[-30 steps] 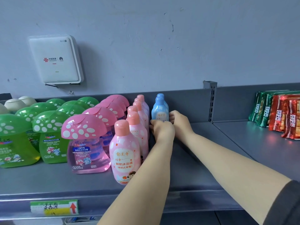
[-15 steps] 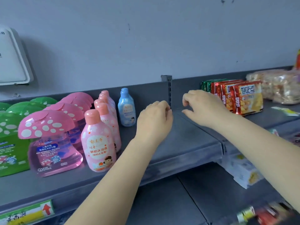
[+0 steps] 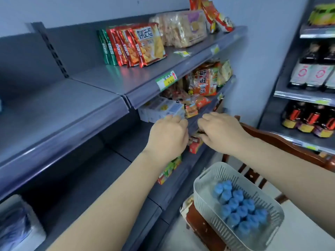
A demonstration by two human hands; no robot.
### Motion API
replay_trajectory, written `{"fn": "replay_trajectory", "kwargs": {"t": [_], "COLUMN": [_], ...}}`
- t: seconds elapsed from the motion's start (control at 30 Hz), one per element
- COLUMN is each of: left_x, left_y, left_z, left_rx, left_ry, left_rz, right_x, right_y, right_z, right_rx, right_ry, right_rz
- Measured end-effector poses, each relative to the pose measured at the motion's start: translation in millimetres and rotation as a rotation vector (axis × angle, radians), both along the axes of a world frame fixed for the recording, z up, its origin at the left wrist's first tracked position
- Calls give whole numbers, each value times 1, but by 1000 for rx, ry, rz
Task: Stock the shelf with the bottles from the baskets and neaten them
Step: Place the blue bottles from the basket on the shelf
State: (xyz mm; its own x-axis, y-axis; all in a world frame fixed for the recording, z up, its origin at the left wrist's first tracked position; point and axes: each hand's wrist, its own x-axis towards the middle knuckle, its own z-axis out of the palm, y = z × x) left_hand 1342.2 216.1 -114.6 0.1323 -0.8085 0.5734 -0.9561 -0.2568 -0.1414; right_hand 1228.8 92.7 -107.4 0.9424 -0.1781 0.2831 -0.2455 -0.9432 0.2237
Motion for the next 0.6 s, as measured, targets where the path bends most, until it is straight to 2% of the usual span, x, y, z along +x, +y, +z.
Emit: {"fn": "replay_trajectory", "kwargs": {"t": [0.13, 0.23, 0.3, 0.47, 0.6], "left_x": [-35, -61, -72, -83, -85], "left_y": [-46, -76, -92, -121, -142], "left_z": [-53, -91, -123, -208, -280], "left_rx": [153, 299, 435, 593, 812], "left_ry": [111, 207, 291, 535, 628], "left_rz": [-102, -154, -107, -79, -19], "right_x": [-51, -81, -93, -109, -114], "right_y": [-33, -54, -68, -90, -100], "right_z": [-49, -84, -114, -195, -273], "right_rx": [122, 236, 295, 547, 690], "right_ry": [39, 127, 193, 275, 340], "right_rz": [-60, -182, -265, -400, -482]}}
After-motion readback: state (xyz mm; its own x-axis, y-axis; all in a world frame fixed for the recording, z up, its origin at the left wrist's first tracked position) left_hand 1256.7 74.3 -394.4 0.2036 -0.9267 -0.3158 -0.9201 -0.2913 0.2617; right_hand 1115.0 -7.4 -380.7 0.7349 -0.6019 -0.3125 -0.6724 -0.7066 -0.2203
